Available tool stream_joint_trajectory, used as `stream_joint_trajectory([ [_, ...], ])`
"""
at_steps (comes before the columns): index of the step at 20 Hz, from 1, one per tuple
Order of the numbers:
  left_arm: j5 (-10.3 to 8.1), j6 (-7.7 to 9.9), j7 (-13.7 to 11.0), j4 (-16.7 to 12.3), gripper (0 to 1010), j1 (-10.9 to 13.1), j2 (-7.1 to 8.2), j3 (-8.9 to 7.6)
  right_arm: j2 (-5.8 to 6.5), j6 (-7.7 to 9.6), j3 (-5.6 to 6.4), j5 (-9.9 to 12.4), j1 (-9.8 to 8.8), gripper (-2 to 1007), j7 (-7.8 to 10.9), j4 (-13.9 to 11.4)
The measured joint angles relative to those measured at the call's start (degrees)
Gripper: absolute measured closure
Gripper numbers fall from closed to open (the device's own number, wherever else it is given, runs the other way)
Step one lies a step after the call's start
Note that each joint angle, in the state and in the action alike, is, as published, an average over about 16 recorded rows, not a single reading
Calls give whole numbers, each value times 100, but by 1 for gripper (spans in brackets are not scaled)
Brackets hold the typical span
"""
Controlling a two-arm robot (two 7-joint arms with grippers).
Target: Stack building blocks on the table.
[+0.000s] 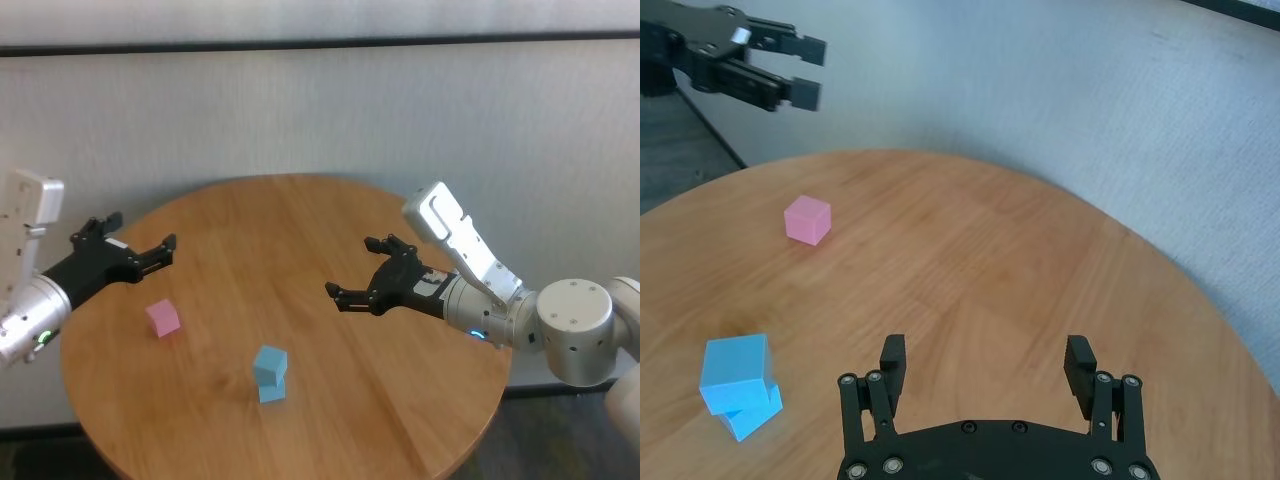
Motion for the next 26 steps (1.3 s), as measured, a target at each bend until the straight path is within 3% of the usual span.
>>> stream_joint_trajectory([
  [6,-126,424,-531,-392,11,226,317,1,-10,-1,-11,25,13,4,23,1],
  [12,-157,614,-1033,-286,11,201,446,165,-15,-4,-17,39,20,4,36,2],
  [17,-53,579,-1313,57,11,57,443,360,-18,-6,-20,46,24,4,42,4],
  [26,238,272,-1496,802,10,-245,309,539,-21,-9,-24,53,27,4,49,7],
])
